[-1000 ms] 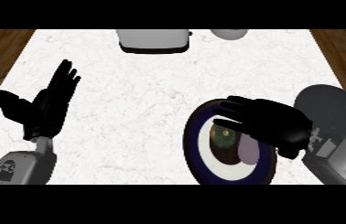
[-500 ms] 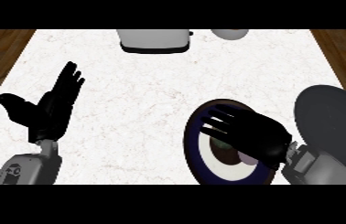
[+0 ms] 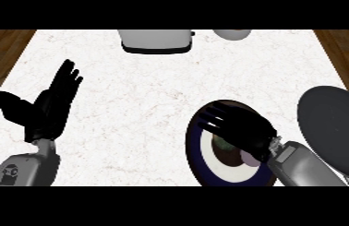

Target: Pick the squash from the plate and place it in the pan

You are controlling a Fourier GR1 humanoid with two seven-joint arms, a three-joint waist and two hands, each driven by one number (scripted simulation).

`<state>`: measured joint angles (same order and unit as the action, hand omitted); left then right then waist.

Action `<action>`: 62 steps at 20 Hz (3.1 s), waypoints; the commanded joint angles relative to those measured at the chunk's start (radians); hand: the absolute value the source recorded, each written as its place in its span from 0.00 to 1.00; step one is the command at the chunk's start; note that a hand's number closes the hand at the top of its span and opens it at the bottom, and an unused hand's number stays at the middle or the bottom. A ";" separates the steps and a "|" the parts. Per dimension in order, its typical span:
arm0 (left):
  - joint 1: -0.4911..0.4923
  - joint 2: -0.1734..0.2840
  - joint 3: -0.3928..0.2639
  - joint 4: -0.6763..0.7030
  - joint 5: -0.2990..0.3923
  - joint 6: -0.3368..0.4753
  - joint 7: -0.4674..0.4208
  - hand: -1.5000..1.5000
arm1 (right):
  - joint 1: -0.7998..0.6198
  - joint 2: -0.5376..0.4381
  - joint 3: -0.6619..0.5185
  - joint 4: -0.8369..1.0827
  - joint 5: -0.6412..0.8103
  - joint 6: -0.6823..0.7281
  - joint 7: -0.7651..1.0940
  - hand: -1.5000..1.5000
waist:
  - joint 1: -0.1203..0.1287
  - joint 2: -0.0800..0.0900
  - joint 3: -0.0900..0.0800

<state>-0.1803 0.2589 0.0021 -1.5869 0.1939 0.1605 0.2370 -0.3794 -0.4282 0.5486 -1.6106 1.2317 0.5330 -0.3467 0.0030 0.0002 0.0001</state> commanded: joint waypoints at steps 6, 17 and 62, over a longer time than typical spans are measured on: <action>0.060 -0.024 0.036 -0.013 -0.012 -0.058 -0.047 0.50 | -0.010 0.058 -0.044 0.088 0.097 0.002 -0.075 0.00 | 0.000 -0.001 0.000; 0.042 -0.029 0.064 -0.052 -0.021 -0.072 0.019 0.50 | 0.006 0.204 -0.040 0.326 0.199 -0.135 -0.092 0.00 | 0.002 0.000 0.000; 0.028 -0.087 0.069 -0.012 -0.074 -0.073 -0.005 0.50 | 0.213 0.420 -0.463 -0.682 0.275 0.010 0.812 1.00 | -0.010 -0.002 0.000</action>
<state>-0.1262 0.1857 0.0816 -1.6059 0.1222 0.0890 0.2286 -0.1596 -0.0060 0.1575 -2.1901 1.5397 0.4812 0.4374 -0.0228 -0.0089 -0.0015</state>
